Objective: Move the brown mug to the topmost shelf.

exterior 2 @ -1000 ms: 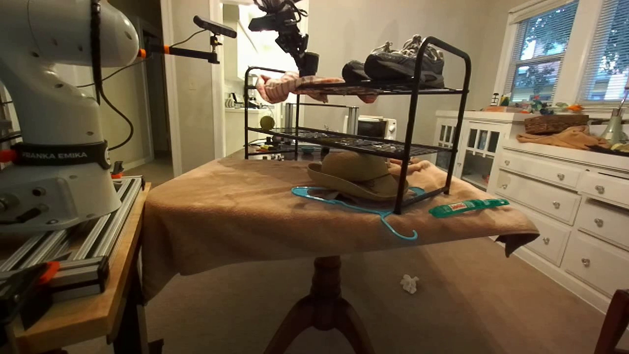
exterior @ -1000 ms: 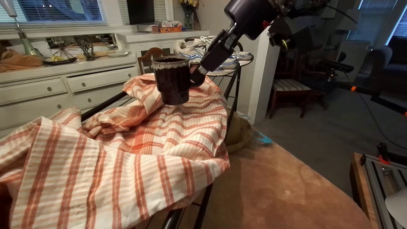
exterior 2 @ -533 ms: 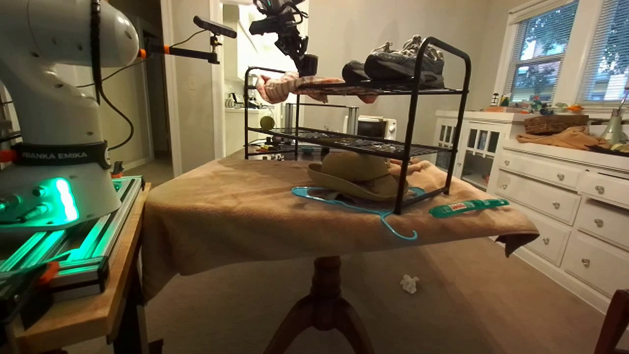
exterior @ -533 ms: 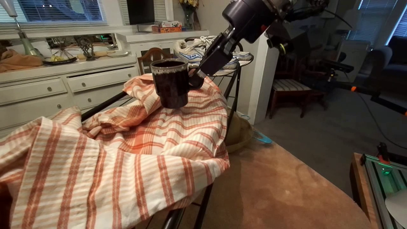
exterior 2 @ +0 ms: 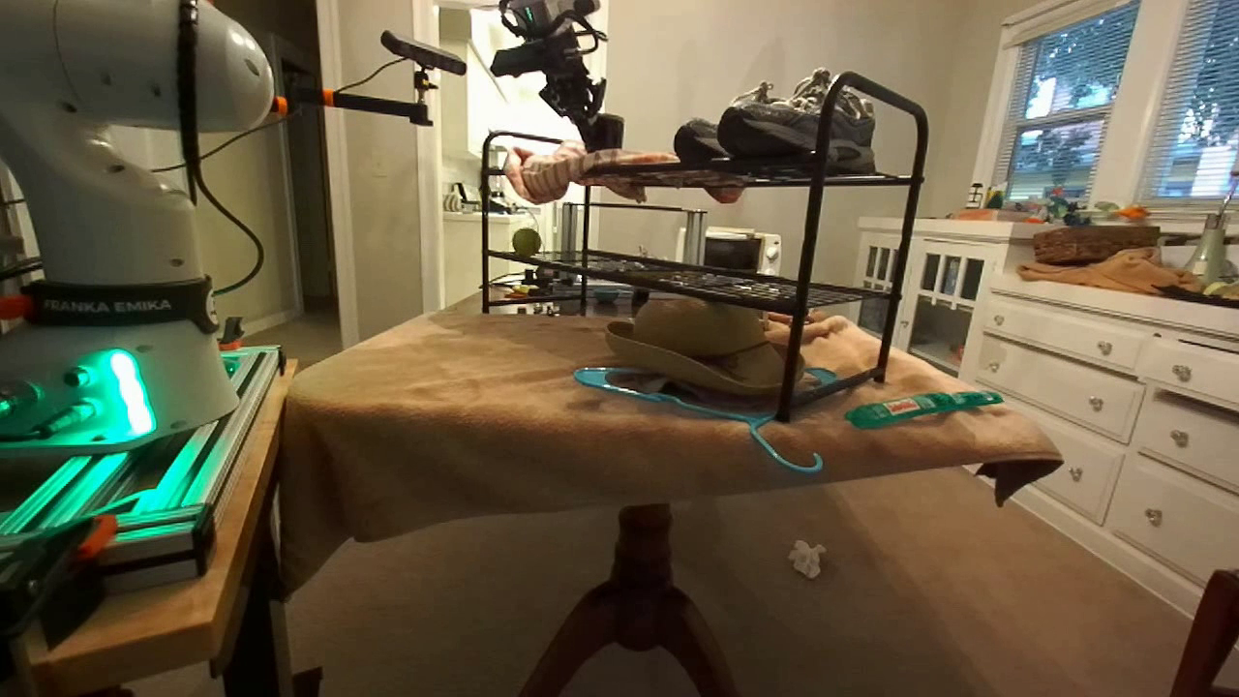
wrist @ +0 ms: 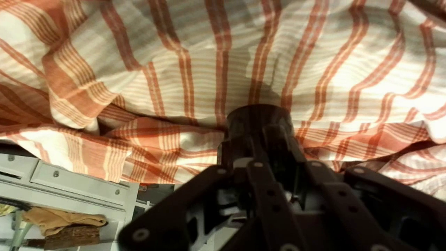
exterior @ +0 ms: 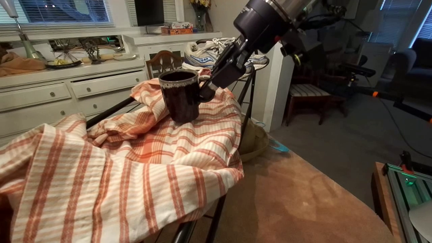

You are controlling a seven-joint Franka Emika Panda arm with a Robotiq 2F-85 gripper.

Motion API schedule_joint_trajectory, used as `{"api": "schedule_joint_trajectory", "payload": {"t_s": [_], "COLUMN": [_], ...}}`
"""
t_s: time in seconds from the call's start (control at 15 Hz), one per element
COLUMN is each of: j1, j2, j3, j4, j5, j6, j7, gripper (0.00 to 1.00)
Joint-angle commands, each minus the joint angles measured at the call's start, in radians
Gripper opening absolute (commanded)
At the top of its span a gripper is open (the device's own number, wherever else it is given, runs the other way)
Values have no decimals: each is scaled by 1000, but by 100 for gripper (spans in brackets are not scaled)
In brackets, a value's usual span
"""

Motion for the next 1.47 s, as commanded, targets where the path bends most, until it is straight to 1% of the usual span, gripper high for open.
{"api": "schedule_joint_trajectory", "payload": {"t_s": [0.0,0.4,0.73,0.8,0.87,0.93,1.07,1.4], "j1": [-14,-6,-5,-12,-8,-9,-5,10], "j2": [-46,-51,-53,-51,-50,-41,-36,-28], "j3": [-10,-3,-1,2,-1,-1,-11,-49], "j4": [-8,-46,-55,-52,-53,-49,-40,-36], "j5": [55,76,90,94,95,98,94,72], "j6": [27,17,14,22,20,27,39,78], "j7": [-35,-81,-109,-110,-114,-120,-128,-153], "gripper": [4,4,4,7,42,43,56,95]}}
